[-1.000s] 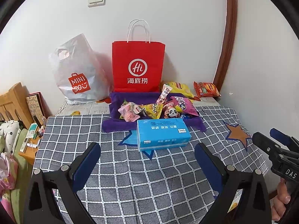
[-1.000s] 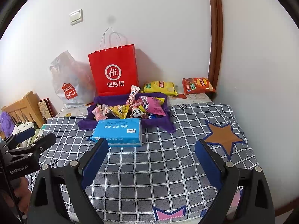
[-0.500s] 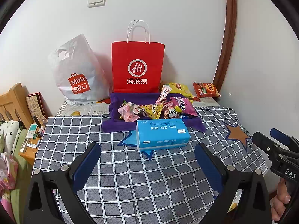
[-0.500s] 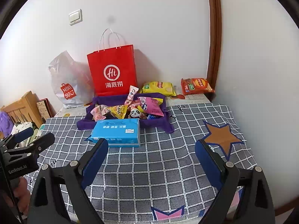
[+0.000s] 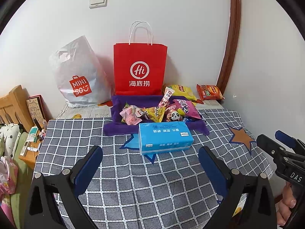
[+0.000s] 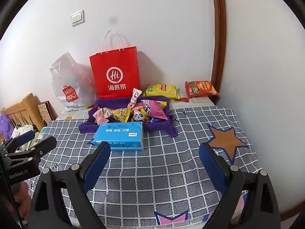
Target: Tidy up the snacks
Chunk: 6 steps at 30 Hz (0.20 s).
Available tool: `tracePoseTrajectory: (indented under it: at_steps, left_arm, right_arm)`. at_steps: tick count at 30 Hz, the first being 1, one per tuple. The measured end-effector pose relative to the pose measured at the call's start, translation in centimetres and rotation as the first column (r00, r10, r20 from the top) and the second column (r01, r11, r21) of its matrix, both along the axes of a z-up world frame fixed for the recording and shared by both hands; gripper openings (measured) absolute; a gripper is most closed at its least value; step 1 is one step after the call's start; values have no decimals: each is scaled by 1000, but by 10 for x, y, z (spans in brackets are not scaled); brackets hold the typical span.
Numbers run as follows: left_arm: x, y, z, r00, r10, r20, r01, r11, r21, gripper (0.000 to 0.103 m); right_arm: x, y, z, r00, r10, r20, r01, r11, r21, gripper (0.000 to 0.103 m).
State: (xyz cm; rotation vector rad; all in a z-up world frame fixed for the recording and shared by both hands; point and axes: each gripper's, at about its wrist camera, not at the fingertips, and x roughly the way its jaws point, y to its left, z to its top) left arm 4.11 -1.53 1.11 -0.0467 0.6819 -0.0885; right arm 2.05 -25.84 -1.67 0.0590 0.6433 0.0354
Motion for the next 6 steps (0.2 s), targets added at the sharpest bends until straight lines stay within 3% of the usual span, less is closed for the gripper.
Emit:
tracePoseTrajectory:
  at_steps: [6]
  left_arm:
    - [-1, 2, 2, 1000, 10, 13, -10, 1000, 6, 102]
  right_arm:
    - [0, 1, 0, 1000, 1, 1, -1, 1000, 0, 93]
